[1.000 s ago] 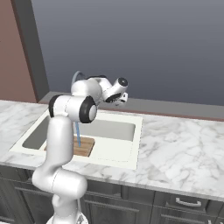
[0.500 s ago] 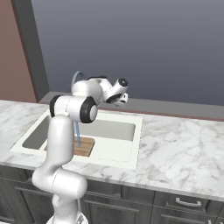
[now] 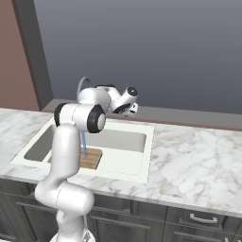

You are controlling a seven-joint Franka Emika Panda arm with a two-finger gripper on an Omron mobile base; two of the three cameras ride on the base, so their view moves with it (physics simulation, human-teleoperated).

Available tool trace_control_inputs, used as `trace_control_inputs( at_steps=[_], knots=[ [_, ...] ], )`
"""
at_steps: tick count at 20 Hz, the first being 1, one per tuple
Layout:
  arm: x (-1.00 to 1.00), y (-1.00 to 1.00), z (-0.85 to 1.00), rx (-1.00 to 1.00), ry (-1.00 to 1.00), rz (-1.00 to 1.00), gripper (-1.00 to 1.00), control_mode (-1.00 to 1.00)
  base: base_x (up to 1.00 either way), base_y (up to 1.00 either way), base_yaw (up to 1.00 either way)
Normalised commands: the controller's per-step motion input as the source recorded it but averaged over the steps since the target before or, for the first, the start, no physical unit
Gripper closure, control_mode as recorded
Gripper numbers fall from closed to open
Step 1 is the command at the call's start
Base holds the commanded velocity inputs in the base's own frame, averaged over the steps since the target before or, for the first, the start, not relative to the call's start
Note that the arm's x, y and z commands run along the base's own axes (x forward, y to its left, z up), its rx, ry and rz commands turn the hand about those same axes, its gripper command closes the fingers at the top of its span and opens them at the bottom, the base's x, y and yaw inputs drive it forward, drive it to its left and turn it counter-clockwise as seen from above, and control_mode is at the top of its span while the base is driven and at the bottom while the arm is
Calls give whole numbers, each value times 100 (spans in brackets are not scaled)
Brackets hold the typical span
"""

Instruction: Turn on the sink faucet with hot water and rinse the cutting board for ten seconds, then turn off the faucet. Push the cutting board to reach the water if necessary.

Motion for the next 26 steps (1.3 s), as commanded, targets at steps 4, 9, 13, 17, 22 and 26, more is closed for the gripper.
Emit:
trace_control_inputs(
  at_steps=[4, 9, 13, 17, 22, 26],
  knots=[
    [0, 11, -2, -1, 0, 0, -100, -100, 0, 0, 0],
    [0, 12, 0, 0, 0, 0, -100, -100, 0, 0, 0],
    [0, 9, 0, 0, 0, 0, -100, -100, 0, 0, 0],
    [0, 9, 0, 0, 0, 0, -100, -100, 0, 0, 0],
    [0, 11, 0, 0, 0, 0, -100, -100, 0, 0, 0],
    [-5, 13, -1, -1, 0, 0, -100, -100, 0, 0, 0]
  ],
)
